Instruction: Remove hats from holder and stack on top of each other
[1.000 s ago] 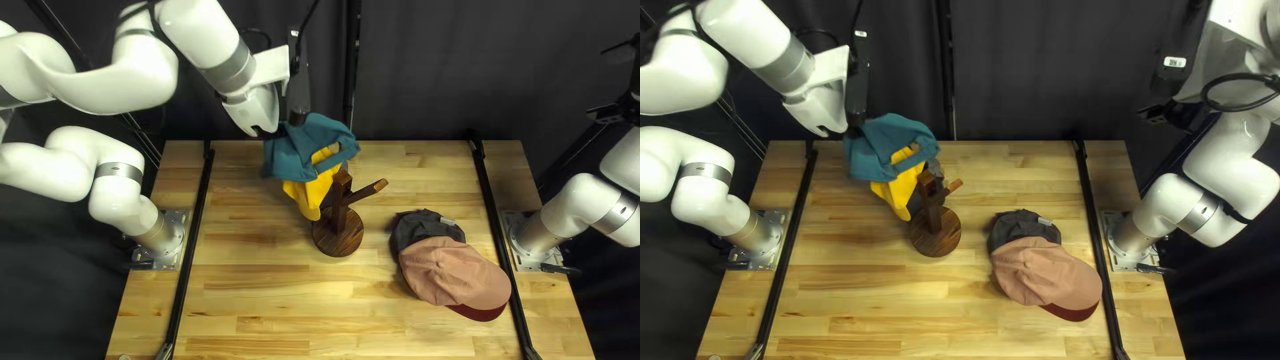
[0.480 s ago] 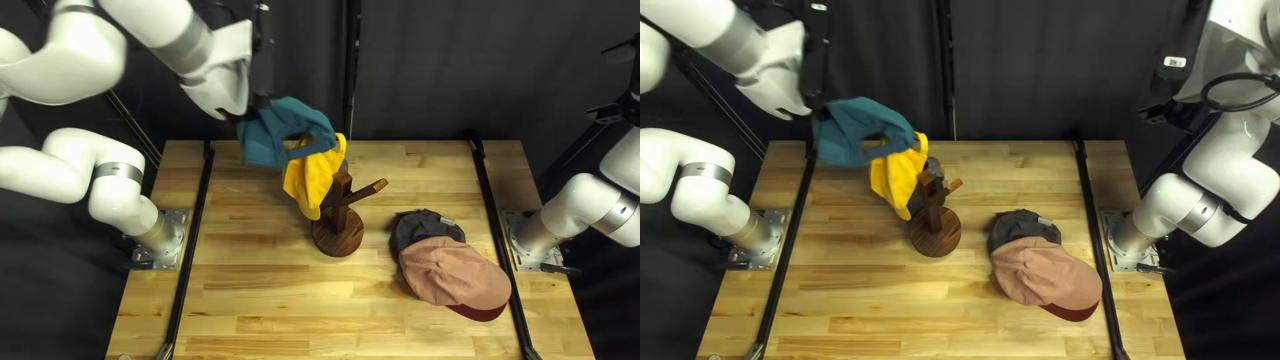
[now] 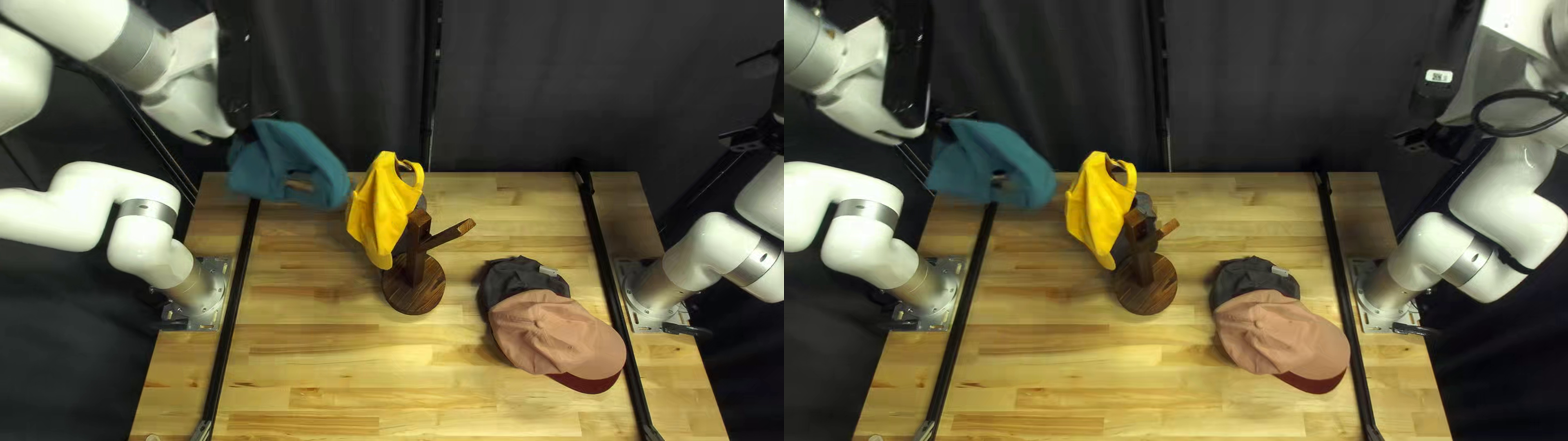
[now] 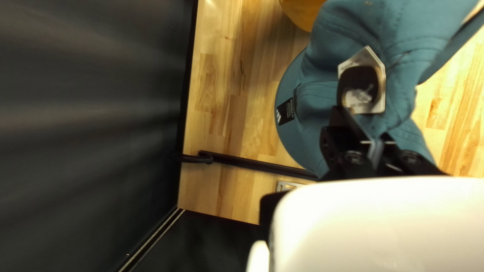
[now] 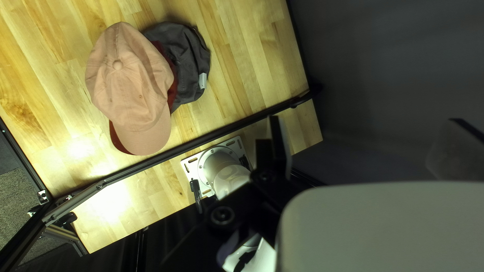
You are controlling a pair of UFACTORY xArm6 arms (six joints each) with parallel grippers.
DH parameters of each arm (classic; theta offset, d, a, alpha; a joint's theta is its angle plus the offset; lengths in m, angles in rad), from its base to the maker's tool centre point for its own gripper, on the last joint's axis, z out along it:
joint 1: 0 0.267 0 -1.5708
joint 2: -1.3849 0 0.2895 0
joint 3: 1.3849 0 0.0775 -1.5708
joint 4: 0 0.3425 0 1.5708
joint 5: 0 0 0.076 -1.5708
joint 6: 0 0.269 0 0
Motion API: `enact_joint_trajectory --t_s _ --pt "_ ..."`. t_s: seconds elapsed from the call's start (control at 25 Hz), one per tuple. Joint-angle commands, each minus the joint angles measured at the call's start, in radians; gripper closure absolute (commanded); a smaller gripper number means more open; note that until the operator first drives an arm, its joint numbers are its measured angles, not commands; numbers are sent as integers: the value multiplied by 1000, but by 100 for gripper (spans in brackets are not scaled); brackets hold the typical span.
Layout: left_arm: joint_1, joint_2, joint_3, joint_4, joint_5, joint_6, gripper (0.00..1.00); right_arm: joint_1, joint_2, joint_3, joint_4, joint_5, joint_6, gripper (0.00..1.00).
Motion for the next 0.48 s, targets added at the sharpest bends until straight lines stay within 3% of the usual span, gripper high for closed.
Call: enact_joint_trajectory --t_s 0.04,0.28,0.48 --pt "-112 -64 75 37 32 -134 100 0 0 0 0 0 0 0" --pt "-275 -110 195 54 32 -341 100 0 0 0 0 0 0 0" --pt "-320 -137 325 16 -38 -443 100 0 0 0 0 0 0 0"
